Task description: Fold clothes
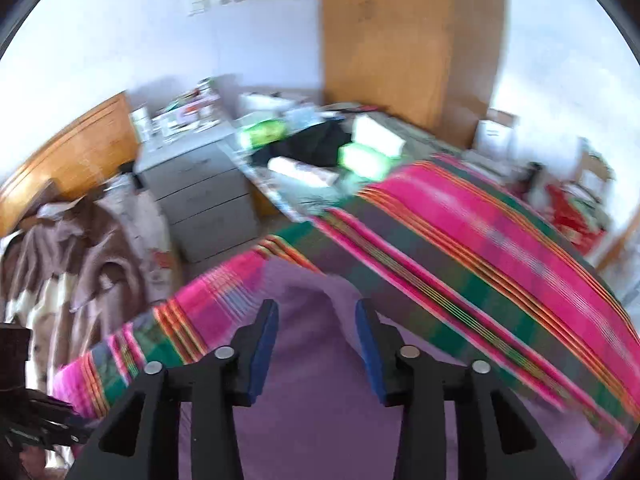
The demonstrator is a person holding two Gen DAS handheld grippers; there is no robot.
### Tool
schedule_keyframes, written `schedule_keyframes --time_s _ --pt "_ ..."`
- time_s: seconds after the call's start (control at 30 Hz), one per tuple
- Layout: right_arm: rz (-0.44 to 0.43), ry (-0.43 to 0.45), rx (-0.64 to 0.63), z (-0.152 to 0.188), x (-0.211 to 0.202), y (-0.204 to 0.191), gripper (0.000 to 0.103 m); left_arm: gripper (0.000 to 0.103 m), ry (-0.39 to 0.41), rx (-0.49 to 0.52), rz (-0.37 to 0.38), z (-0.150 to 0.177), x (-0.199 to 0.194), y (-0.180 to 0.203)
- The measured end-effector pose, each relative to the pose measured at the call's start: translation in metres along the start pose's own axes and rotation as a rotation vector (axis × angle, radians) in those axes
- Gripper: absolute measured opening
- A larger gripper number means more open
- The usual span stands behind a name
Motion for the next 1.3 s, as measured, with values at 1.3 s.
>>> schedule_keyframes --time_s 1.3 --pt "0.017 -0.104 0.145 -0.027 0.110 0.019 0.006 0.010 0.031 0.031 0.002 -0.013 -0.016 -0.004"
Point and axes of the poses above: each gripper's, at about its wrist camera, not at the fingertips, and x roughly the way its jaws point, y to its right, z to its underside, the point moved 10 cm from there along x, roughly the way its jaws point, and after that the axes turned 14 degrees about -x, right-handed, at the moved point
